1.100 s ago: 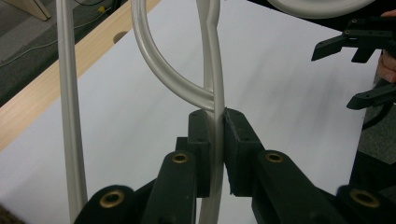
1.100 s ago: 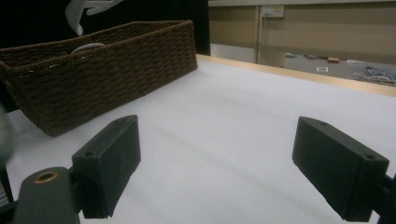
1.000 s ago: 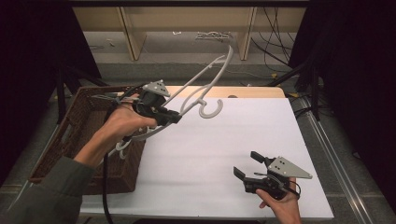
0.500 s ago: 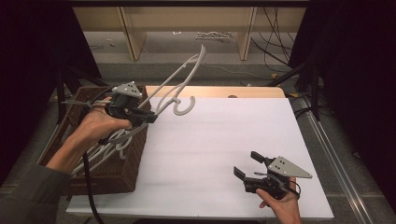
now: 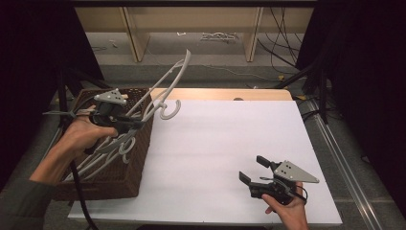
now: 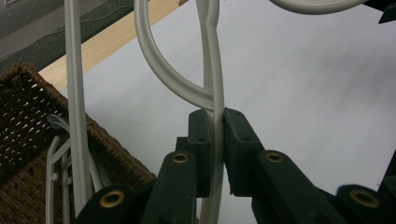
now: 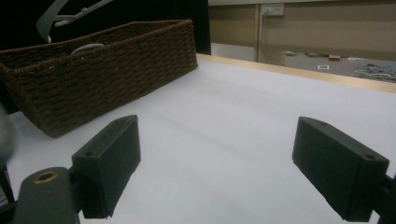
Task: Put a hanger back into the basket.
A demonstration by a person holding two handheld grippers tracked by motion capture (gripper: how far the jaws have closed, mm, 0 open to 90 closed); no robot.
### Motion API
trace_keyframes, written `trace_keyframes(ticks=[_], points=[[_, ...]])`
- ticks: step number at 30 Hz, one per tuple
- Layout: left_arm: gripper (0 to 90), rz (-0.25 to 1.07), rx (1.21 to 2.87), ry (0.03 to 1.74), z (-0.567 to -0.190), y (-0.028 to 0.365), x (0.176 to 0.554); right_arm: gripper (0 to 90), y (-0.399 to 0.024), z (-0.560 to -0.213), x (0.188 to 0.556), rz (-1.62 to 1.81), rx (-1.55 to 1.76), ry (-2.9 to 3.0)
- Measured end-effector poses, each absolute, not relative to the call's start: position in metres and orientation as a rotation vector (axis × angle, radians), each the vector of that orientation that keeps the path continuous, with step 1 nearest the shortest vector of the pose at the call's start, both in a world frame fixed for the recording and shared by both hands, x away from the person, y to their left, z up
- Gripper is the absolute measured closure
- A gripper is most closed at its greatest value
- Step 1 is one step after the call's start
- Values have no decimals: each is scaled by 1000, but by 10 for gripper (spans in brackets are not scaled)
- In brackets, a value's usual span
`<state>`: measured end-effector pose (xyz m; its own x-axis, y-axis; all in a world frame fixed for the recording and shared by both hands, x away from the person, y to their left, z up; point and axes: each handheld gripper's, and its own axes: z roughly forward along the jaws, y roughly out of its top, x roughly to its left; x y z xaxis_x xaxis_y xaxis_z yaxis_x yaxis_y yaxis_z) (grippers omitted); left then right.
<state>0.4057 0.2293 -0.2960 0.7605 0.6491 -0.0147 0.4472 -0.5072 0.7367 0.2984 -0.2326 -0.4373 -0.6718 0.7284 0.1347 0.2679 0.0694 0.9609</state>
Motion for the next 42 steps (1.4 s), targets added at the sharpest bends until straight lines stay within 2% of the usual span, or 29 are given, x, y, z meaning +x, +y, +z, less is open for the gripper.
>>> trace_keyframes(ticks=[19,24,42], points=[[819,379,2179,909,-322,294,395,162,-232,-439,299,1617,998,1984],[819,355,2172,928,-331,309,394,162,-232,-439,299,1612,1004,1983],[819,338,2190,970,-360,339,377,162,-232,-439,300,1612,1005,1981]])
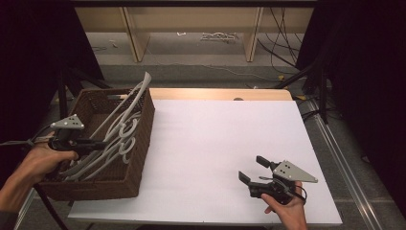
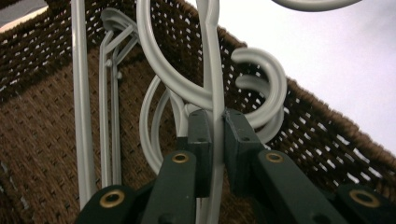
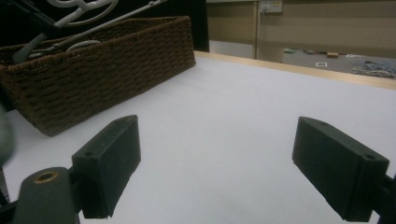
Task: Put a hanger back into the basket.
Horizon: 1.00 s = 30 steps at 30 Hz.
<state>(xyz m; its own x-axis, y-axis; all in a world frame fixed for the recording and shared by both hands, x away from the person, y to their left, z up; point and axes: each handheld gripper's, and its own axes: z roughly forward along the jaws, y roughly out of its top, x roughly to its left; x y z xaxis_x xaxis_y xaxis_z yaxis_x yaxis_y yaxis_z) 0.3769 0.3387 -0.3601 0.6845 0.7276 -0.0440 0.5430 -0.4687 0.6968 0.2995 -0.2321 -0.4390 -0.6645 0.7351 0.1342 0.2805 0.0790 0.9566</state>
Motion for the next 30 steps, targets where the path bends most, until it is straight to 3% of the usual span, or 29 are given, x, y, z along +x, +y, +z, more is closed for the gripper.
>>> trace_keyframes(ticks=[9,30], points=[[819,354,2208,990,-364,349,371,162,-232,-439,299,1588,1011,1999],[814,241,2295,1047,-389,362,370,162,-232,-439,300,1592,1011,1987]])
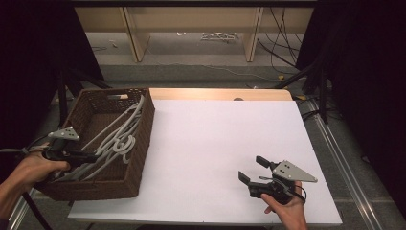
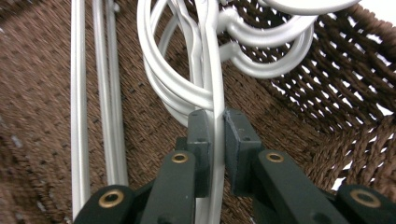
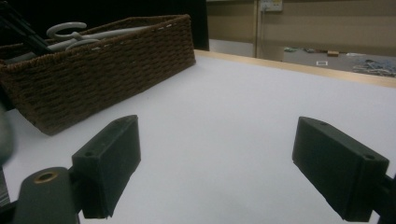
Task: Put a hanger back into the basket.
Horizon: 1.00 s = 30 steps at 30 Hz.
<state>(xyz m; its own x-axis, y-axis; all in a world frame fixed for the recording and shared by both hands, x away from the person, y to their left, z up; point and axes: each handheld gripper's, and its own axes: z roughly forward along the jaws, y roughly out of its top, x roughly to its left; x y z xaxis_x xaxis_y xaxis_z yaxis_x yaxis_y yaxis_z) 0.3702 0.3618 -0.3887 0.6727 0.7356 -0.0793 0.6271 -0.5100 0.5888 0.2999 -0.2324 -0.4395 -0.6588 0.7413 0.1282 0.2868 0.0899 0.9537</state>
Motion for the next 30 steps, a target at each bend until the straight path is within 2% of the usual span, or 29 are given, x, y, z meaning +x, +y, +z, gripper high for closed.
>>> trace_keyframes(ticks=[10,13,19,24,30], points=[[803,195,2341,1041,-394,359,376,162,-232,-440,300,1608,1008,1984],[654,271,2290,1069,-389,359,375,162,-233,-439,300,1588,1011,2003],[450,394,2177,1082,-376,353,372,162,-232,-439,300,1592,1008,1984],[374,420,2139,1045,-367,344,370,162,-232,-439,299,1584,1005,1999],[323,466,1993,1049,-358,327,366,162,-232,-439,300,1589,1007,1988]])
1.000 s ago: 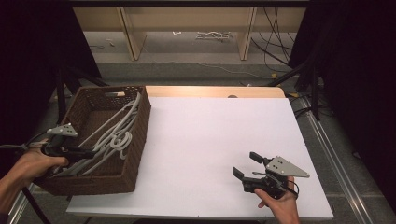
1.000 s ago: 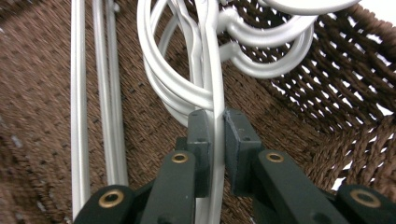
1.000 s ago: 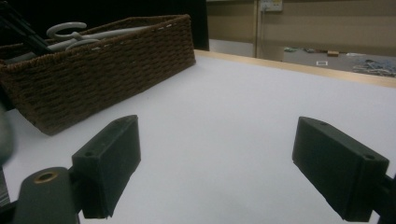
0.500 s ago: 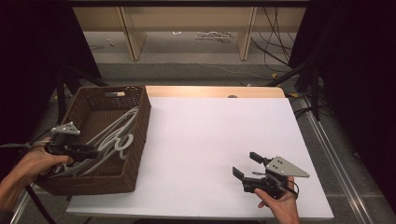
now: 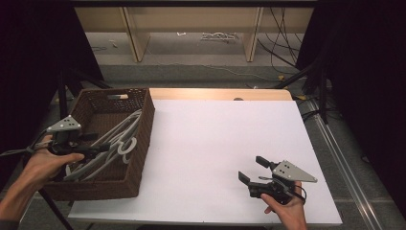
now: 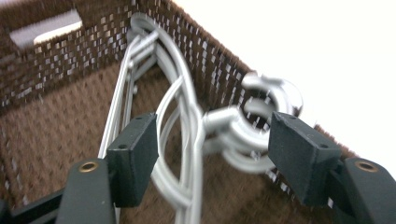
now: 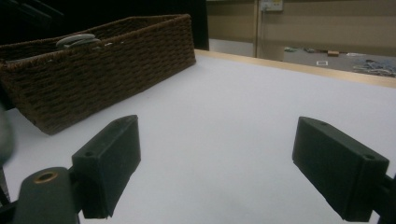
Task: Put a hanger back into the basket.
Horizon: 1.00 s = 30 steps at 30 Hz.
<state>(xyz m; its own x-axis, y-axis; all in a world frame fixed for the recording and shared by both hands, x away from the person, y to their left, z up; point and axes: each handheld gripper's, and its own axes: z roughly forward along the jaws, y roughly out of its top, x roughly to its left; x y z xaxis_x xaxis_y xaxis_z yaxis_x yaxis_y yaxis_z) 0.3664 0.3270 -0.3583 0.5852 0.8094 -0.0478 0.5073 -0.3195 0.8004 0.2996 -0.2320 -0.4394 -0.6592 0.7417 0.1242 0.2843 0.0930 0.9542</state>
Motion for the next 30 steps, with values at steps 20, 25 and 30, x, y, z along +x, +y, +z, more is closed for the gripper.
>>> trace_keyframes(ticks=[20,25,30], points=[[177,473,1707,1026,-342,273,348,162,-231,-439,299,1617,998,1985],[166,504,1702,1005,-343,258,343,162,-231,-439,299,1616,1000,1985],[166,508,1689,975,-344,243,340,162,-231,-439,299,1601,997,2000]])
